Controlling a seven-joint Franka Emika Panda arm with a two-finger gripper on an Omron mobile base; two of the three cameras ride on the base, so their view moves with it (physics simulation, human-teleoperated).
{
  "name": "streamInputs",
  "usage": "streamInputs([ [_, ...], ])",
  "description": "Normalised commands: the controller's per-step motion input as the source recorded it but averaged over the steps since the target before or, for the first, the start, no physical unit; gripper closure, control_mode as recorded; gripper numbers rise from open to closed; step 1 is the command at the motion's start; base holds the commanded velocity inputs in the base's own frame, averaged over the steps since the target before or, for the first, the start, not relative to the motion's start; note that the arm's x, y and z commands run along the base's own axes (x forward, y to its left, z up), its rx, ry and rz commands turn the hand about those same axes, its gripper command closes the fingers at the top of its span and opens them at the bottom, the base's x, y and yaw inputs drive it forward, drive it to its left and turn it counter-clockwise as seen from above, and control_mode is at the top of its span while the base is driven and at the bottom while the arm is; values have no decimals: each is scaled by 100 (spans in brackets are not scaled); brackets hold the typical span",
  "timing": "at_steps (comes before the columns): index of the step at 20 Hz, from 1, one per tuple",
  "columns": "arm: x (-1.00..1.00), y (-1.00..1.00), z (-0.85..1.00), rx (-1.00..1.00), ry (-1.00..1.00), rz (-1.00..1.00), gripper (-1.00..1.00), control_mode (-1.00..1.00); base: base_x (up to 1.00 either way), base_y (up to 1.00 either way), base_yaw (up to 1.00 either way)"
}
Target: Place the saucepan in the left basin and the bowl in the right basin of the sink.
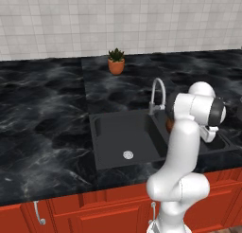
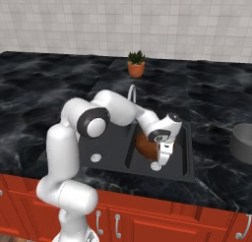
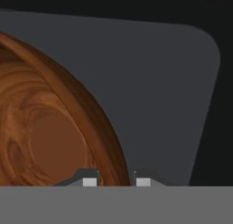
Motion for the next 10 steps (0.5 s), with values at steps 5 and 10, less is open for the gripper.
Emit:
streamInputs([
  [5, 26, 0, -27, 1, 0, 0, 100, -100, 0, 0, 0],
  [10, 26, 0, -28, 0, 0, 0, 100, -100, 0, 0, 0],
])
